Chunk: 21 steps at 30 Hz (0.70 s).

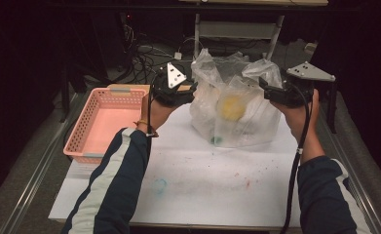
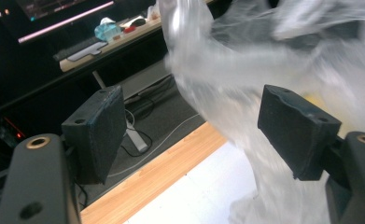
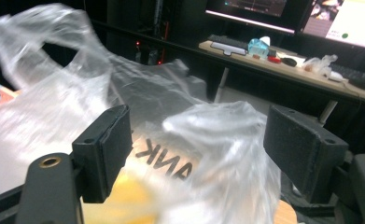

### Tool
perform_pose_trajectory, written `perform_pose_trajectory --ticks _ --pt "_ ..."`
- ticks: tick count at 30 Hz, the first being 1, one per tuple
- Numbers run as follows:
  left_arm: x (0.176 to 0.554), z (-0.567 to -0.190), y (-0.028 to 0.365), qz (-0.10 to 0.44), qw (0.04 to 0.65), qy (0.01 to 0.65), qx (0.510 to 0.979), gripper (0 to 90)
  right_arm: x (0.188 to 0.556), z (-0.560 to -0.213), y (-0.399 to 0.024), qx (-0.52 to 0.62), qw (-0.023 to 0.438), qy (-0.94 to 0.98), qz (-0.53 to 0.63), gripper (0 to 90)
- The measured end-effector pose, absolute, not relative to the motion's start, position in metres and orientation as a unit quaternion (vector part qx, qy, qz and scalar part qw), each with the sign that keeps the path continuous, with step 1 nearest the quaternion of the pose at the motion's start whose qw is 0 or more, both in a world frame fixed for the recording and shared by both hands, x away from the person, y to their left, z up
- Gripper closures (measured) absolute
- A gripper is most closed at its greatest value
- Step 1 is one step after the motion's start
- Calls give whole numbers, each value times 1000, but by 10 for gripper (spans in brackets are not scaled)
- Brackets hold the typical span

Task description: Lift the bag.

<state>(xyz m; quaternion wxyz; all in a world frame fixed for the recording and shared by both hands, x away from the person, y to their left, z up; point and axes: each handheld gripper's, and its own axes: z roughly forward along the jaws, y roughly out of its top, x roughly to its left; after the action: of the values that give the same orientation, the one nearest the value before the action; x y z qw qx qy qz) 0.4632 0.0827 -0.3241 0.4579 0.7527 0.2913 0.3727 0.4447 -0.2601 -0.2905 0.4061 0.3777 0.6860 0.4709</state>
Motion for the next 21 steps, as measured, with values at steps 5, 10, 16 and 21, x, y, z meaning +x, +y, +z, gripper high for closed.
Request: perform_pose_trajectory --ticks 5,10,16,21 --pt "450 -335 91 376 463 280 752 207 434 -303 -255 367 402 693 472 230" --pt "441 -344 100 373 465 280 752 205 427 -315 -253 368 392 692 482 223" --pt "432 -355 110 374 462 276 756 201 422 -328 -248 365 384 701 477 205" --pt "426 -363 115 372 460 275 758 174 419 -340 -245 367 372 706 478 191"
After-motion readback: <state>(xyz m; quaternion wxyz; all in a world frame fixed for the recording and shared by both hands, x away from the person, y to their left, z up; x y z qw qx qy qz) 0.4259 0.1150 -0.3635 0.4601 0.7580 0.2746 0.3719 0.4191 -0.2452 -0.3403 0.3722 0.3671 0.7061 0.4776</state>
